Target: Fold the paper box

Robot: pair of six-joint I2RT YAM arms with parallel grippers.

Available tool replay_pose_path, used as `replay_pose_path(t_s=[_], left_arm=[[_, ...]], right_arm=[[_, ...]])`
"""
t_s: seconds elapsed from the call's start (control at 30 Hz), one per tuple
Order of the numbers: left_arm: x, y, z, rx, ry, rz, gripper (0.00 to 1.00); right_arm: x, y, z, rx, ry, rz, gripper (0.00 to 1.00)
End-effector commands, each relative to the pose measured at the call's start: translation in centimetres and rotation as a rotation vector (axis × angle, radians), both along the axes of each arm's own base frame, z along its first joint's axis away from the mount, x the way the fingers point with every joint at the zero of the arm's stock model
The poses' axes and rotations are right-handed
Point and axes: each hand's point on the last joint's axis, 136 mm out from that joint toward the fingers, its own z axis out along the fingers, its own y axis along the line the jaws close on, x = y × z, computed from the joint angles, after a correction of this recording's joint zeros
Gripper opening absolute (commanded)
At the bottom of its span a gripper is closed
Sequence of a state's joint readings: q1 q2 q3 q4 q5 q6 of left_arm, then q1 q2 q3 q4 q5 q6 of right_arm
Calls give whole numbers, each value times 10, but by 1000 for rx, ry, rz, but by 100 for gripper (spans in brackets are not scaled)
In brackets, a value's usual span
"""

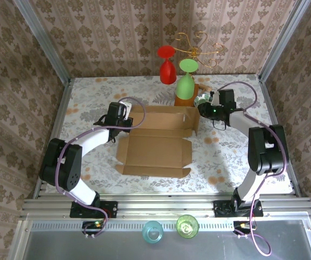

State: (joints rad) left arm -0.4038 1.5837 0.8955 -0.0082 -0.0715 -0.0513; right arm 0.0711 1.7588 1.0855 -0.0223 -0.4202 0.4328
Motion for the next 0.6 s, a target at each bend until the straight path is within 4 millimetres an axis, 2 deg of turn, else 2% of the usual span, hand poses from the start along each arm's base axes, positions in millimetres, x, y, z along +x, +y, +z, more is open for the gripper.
replay_pose_path(t_s=[0.0, 0.13, 0.37, 0.57], left_arm=[[4, 3, 1, 15, 7, 3, 0], [4, 4, 1, 10, 8, 16, 0], [5, 9, 0, -12, 9, 69, 0], [4, 8, -5, -40, 16, 97, 0]], right_arm=[[0, 13, -10, 18, 61, -5, 32], [-7, 18, -9, 31, 65, 15, 31], [-32, 21, 0, 72, 57, 20, 28], [-48, 30, -3, 127, 68, 4, 27]])
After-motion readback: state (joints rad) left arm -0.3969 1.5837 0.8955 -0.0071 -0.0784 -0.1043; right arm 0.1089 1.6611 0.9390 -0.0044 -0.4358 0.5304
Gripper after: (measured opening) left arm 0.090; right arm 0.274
